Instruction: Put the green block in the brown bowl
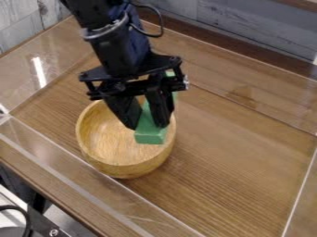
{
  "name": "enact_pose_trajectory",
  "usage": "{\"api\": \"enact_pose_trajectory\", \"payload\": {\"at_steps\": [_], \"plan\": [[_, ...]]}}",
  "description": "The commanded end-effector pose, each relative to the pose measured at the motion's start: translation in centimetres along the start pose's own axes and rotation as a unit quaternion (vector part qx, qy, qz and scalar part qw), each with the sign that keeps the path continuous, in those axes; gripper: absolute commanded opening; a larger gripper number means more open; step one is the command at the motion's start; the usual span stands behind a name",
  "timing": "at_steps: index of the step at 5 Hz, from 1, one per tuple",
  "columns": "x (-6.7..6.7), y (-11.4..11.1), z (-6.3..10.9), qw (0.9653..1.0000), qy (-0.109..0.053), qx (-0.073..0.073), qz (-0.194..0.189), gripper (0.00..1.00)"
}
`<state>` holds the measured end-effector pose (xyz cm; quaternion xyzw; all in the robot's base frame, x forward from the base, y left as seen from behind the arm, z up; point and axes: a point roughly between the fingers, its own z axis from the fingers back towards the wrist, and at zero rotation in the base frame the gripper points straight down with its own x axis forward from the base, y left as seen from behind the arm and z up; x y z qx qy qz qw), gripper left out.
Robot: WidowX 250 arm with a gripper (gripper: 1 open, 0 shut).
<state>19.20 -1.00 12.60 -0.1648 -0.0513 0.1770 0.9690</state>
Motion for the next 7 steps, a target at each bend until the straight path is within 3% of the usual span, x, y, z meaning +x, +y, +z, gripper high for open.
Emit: {"api": "enact_pose_trajectory", "payload": {"at_steps": [1,7], "plan": [[0.52,-0.05,0.39,0.9999,-0.011,-0.002,-0.004,0.00],[0.51,0.87,-0.06,0.9998,-0.014,0.006,-0.010,0.00]]}}
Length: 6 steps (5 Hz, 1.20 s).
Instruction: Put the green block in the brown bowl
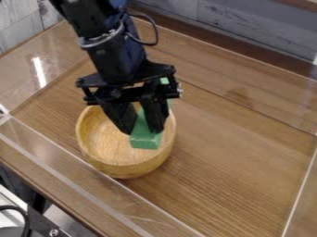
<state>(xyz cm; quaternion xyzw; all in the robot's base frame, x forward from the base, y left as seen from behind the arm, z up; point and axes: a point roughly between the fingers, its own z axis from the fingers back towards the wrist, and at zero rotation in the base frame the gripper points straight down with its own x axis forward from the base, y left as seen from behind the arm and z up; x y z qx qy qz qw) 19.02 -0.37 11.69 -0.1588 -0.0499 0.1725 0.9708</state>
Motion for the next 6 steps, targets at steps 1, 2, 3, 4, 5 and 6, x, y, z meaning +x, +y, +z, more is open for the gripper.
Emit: {"api": "enact_pose_trajectory", "payload": {"at_steps": [1,2,3,4,5,6], "plan": [[0.45,0.10,0.42,0.9999,-0.015,0.001,-0.005,0.00],[0.43,0.19,0.30,0.9999,-0.015,0.001,-0.004,0.00],[0.41,0.27,0.15,0.9999,-0.016,0.001,-0.003,0.00],[0.41,0.37,-0.02,0.9999,-0.016,0.002,-0.001,0.00],[0.44,0.51,-0.20,0.9999,-0.016,0.002,0.000,0.00],[0.47,0.65,-0.40,0.9999,-0.016,0.002,0.001,0.00]]}}
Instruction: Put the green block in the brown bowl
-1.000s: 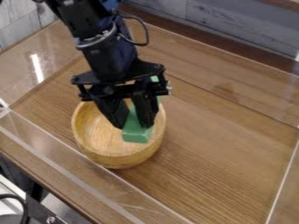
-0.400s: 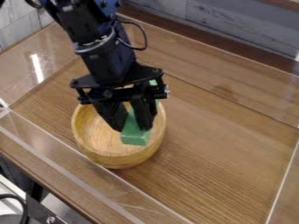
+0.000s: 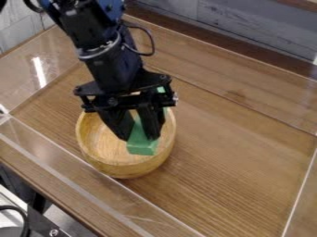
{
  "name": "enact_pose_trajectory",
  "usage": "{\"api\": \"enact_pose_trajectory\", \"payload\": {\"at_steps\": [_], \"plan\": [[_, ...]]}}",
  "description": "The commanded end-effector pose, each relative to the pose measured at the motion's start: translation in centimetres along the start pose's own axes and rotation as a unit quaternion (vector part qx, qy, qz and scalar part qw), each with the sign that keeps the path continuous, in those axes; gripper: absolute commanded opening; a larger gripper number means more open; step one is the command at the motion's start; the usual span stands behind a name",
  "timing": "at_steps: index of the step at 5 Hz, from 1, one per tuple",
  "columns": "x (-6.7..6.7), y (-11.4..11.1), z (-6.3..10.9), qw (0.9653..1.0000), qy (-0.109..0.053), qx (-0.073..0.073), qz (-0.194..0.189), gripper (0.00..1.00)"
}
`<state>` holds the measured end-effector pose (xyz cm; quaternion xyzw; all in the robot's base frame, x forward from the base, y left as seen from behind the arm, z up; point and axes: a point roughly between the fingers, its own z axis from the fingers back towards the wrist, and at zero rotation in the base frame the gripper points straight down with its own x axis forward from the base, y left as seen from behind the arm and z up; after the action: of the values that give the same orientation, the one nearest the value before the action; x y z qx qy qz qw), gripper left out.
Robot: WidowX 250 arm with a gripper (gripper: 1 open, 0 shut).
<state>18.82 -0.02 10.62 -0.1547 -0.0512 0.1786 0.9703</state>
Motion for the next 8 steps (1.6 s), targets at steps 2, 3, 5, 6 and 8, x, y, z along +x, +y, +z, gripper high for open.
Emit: {"api": "enact_pose_trajectory", "payload": {"at_steps": [2,3,5,6,8], "plan": [[0.7,0.1,0.2,0.9999,-0.014,-0.002,-0.002,1.00],[1.1,0.1,0.2,0.9999,-0.015,-0.003,-0.002,1.00],[2.0,0.0,0.4,0.9998,-0.020,-0.006,-0.002,1.00],[2.4,-0.1,0.5,0.9997,-0.021,-0.008,-0.003,1.00],[3.1,-0.4,0.7,0.9996,-0.024,-0.010,-0.007,1.00]]}}
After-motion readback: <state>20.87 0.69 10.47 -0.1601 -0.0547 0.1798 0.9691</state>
